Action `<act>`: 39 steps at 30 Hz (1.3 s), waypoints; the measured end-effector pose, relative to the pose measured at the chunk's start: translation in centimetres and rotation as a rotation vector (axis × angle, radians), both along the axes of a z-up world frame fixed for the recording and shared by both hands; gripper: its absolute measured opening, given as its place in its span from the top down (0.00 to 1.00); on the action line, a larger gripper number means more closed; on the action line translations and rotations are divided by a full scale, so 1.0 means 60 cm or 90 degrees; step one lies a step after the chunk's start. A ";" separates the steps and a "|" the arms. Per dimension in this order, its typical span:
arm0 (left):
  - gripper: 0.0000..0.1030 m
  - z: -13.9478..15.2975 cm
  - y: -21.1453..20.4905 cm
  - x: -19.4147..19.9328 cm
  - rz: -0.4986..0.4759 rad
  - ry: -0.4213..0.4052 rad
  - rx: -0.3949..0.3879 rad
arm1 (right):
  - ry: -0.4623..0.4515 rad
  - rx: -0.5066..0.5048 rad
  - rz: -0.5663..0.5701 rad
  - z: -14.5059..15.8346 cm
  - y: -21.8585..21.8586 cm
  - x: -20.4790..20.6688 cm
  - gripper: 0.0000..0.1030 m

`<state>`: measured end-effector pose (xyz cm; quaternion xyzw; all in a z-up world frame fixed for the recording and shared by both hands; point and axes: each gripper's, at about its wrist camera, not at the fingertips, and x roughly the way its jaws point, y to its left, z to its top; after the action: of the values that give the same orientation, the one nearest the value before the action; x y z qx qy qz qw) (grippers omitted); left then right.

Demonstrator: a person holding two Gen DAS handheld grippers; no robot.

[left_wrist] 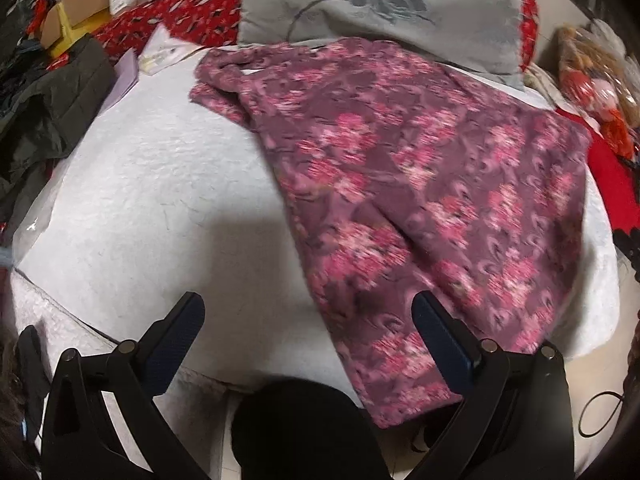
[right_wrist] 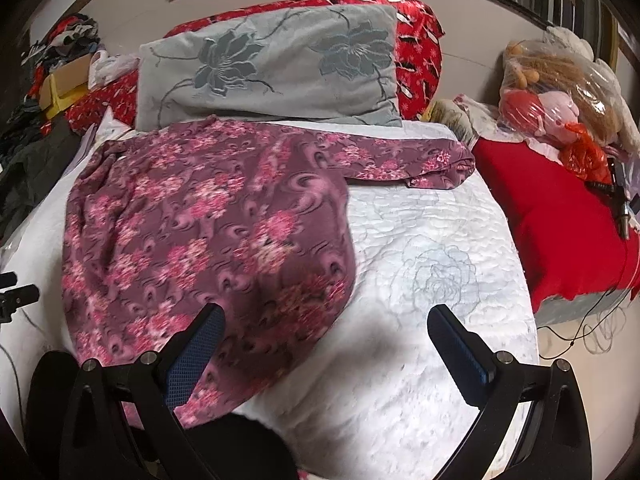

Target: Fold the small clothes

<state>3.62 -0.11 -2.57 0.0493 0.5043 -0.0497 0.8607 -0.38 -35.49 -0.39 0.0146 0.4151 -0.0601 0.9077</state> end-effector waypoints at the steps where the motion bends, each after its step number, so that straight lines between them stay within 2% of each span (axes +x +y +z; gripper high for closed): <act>1: 0.00 -0.006 0.009 0.012 0.013 0.010 -0.007 | 0.001 -0.002 -0.004 -0.003 -0.007 0.009 0.02; 5: 0.00 -0.036 0.042 0.055 0.064 0.061 -0.041 | 0.015 -0.015 -0.008 -0.027 -0.035 0.063 0.01; 7: 0.00 -0.051 0.043 0.067 0.071 0.080 -0.050 | 0.028 -0.001 0.006 -0.041 -0.040 0.090 0.01; 13: 0.00 -0.103 -0.001 0.087 0.038 0.140 -0.055 | 0.070 0.047 0.039 -0.088 -0.036 0.156 0.03; 14: 0.02 -0.110 -0.008 0.088 0.030 0.148 -0.064 | 0.078 0.057 0.045 -0.095 -0.034 0.161 0.08; 16: 0.18 -0.115 -0.020 0.082 0.024 0.149 -0.081 | 0.099 0.087 0.058 -0.104 -0.032 0.166 0.34; 17: 0.31 -0.110 -0.023 0.077 0.021 0.131 -0.076 | 0.113 0.106 0.062 -0.108 -0.031 0.165 0.59; 18: 0.46 -0.102 -0.026 0.072 0.012 0.110 -0.074 | 0.112 0.107 0.063 -0.106 -0.029 0.163 0.79; 19: 0.88 -0.093 -0.026 0.069 0.005 0.100 -0.076 | 0.107 0.119 0.075 -0.101 -0.029 0.155 0.89; 20: 0.98 -0.087 -0.023 0.070 -0.004 0.107 -0.099 | 0.096 0.138 0.087 -0.093 -0.029 0.145 0.92; 21: 0.98 -0.078 -0.012 0.071 0.003 0.120 -0.141 | 0.076 0.149 0.089 -0.078 -0.030 0.129 0.92; 24: 0.98 -0.045 0.018 0.071 0.026 0.122 -0.209 | 0.033 0.207 0.101 -0.032 -0.033 0.087 0.93; 28: 0.98 0.014 0.057 0.062 0.028 0.121 -0.266 | -0.011 0.287 0.128 0.045 -0.024 0.010 0.93; 31: 0.98 0.066 0.076 0.054 0.031 0.120 -0.275 | -0.023 0.344 0.141 0.085 -0.011 -0.038 0.93; 34: 0.98 0.093 0.105 0.047 0.041 0.130 -0.271 | -0.009 0.405 0.145 0.098 -0.002 -0.076 0.93; 36: 0.97 0.088 0.124 0.047 0.054 0.140 -0.255 | 0.006 0.410 0.138 0.090 0.003 -0.093 0.93; 38: 0.97 0.059 0.131 0.051 0.070 0.159 -0.233 | 0.041 0.380 0.106 0.055 -0.001 -0.097 0.93; 39: 0.97 0.037 0.138 0.051 0.076 0.177 -0.240 | 0.065 0.368 0.084 0.032 -0.009 -0.094 0.93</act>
<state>6.66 8.14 -0.34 -0.1492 0.6015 -0.0981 0.7786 -6.05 -36.02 1.54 0.2422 0.4599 0.1186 0.8460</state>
